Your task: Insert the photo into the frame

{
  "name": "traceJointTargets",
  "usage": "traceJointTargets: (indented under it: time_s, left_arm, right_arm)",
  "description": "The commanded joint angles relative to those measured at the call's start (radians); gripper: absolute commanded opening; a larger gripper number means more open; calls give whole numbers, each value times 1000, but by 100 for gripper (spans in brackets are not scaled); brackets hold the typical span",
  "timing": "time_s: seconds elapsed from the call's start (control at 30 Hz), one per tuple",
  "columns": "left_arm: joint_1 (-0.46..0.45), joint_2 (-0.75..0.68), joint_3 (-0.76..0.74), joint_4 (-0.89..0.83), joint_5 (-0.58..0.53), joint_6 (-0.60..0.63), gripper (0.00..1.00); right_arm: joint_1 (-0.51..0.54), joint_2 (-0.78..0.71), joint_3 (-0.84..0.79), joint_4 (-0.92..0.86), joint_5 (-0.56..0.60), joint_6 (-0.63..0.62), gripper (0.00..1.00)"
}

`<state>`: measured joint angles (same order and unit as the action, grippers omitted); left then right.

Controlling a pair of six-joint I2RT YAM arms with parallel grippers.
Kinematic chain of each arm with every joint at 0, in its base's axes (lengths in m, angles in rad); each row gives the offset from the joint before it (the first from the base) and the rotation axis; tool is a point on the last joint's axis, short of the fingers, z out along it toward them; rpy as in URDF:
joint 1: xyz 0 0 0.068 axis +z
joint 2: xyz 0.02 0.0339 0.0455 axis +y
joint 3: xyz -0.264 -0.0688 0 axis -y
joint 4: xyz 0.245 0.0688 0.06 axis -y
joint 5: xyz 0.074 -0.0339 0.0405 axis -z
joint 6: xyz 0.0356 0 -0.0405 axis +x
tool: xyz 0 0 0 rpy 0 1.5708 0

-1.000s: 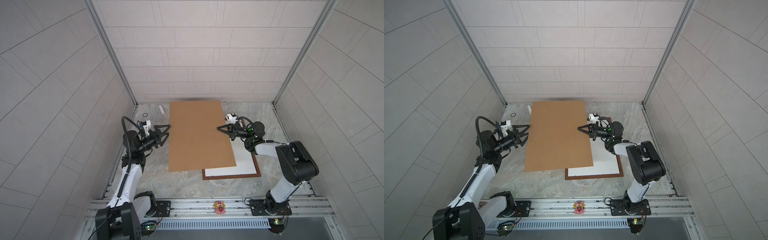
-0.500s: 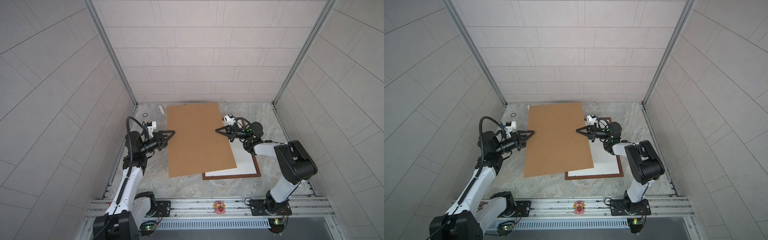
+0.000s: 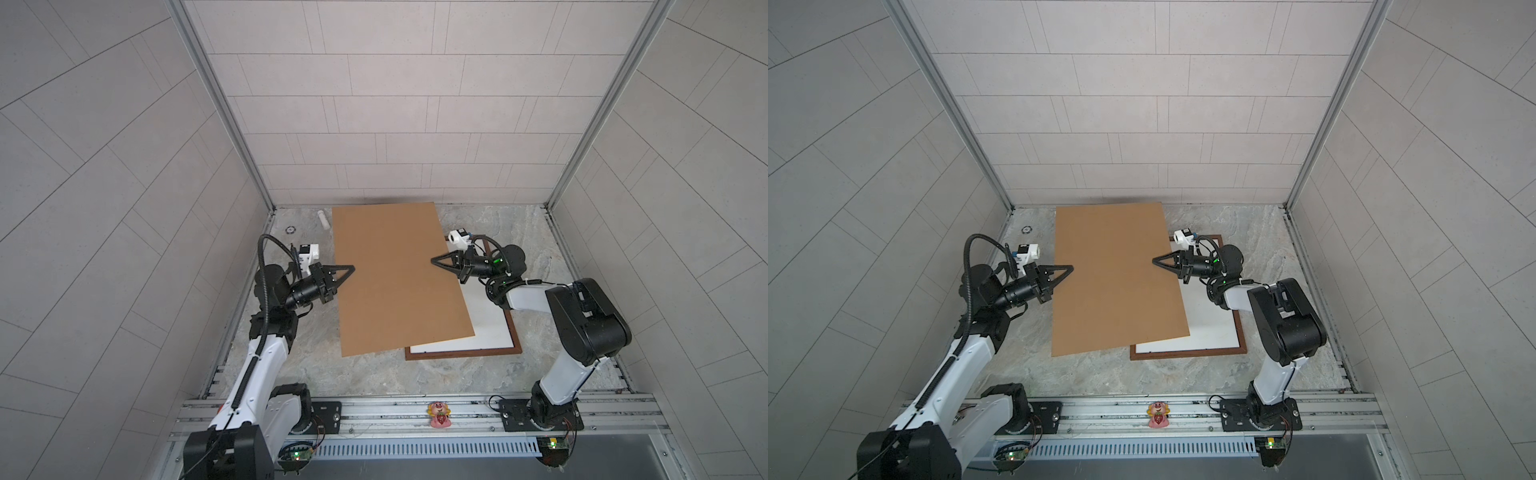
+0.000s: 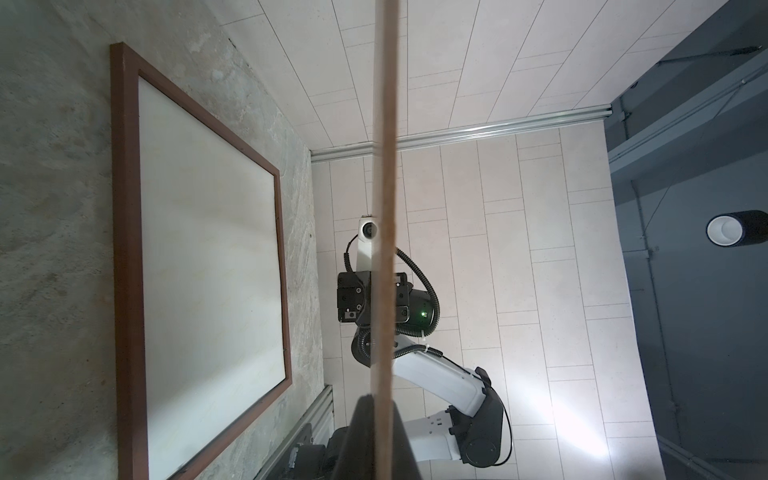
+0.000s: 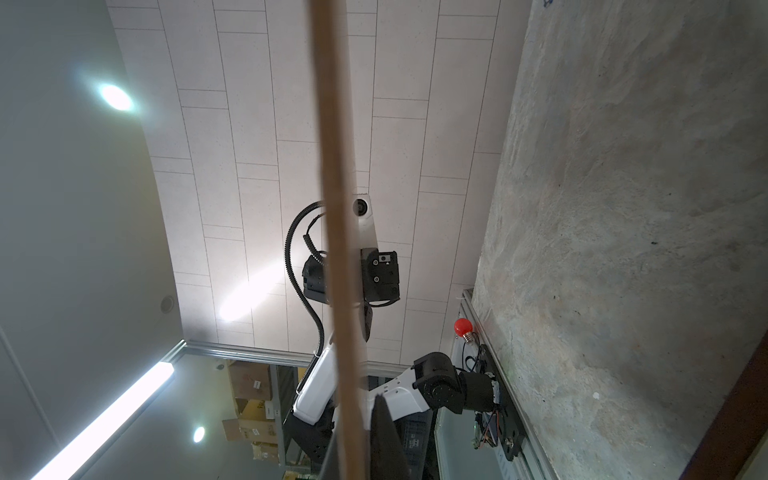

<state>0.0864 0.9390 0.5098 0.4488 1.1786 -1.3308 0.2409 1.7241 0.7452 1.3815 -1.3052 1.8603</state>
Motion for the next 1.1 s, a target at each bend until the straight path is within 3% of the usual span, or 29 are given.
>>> traceJointTargets:
  time_s: [0.0, 0.1, 0.2, 0.33, 0.47, 0.53, 0.7, 0.73, 0.83, 0.93, 1.07]
  left_arm:
    - [-5, 6, 4, 220, 26, -79, 0]
    - [-7, 38, -9, 396, 21, -196, 0]
    - [-7, 56, -8, 455, 17, -230, 0]
    - [7, 60, -8, 417, -11, -195, 0]
    - [56, 75, -4, 350, -66, -149, 0]
    - [68, 92, 3, 355, -80, -149, 0]
    - [76, 123, 60, 220, -122, -34, 0]
    - [73, 129, 73, 206, -127, -19, 0]
    - [56, 153, 111, 120, -108, 50, 0]
    - [10, 156, 129, -13, -136, 165, 0]
    - [-114, 194, 153, -65, -220, 242, 0]
  right_arm:
    - [-1, 7, 17, 45, 7, 46, 8]
    - [-2, 1, 20, 45, 9, 47, 32]
    - [-5, -20, 30, 42, 13, 48, 48]
    - [-14, -36, 62, -36, 38, 4, 62]
    - [-15, -64, 114, -247, 75, -143, 70]
    - [-16, -98, 151, -448, 87, -286, 72]
    - [-18, -221, 330, -1351, 212, -953, 86]
    - [-20, -232, 357, -1451, 239, -1022, 87]
    - [-65, -275, 341, -1513, 306, -1051, 87]
    - [-125, -374, 309, -1636, 479, -1140, 87]
    - [-150, -554, 321, -1862, 848, -1305, 87]
